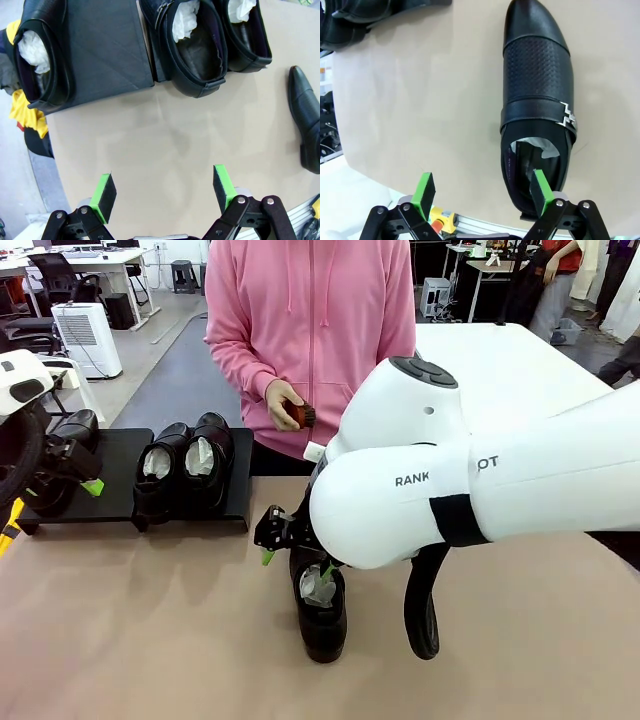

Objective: Organize the shoes by placing them on the stand.
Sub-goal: Pick up one Shoe and place it in the middle of the table, then place the Shoe from the middle of the table onto the Shoes Stand.

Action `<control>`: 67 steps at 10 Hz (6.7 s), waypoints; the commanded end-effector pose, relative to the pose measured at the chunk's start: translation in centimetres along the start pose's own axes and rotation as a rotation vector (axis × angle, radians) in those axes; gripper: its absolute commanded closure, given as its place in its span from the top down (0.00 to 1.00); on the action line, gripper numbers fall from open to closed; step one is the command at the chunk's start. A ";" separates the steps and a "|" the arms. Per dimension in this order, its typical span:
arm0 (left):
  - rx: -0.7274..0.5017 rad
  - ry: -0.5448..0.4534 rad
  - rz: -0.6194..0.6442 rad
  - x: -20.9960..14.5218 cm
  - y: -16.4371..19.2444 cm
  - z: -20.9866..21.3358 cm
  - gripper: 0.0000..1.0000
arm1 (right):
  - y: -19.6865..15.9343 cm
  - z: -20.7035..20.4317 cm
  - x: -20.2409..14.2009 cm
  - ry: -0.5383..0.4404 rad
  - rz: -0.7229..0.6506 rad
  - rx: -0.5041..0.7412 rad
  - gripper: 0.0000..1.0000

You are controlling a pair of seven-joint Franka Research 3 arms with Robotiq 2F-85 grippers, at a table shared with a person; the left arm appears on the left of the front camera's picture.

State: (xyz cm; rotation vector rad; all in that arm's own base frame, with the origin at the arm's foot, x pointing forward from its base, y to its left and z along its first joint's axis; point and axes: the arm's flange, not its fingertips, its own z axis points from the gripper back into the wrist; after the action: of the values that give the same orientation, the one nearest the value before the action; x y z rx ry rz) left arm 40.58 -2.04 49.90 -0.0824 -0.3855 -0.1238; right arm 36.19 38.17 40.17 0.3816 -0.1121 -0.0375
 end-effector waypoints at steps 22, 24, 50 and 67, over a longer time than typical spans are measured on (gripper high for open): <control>-0.150 0.261 -0.153 -5.6 -25.9 -8.1 1.00 | -17.5 12.1 4.7 -0.395 -0.494 -0.153 1.00; -0.145 0.284 -0.153 -4.7 -27.9 -9.5 1.00 | -17.5 12.1 4.7 -0.395 -0.494 -0.153 1.00; -0.100 0.483 0.023 -4.8 -31.5 -16.7 0.00 | -17.5 12.1 4.7 -0.395 -0.494 -0.153 1.00; 0.034 -0.214 -0.010 6.8 2.8 6.4 0.00 | -17.5 12.1 4.7 -0.395 -0.494 -0.153 1.00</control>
State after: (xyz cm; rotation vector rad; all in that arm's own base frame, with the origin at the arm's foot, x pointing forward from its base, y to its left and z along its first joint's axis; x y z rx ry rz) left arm 43.56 1.03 58.05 -0.0766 -0.6112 -0.1589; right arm 38.95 17.38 45.11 0.2213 -0.4032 -0.6267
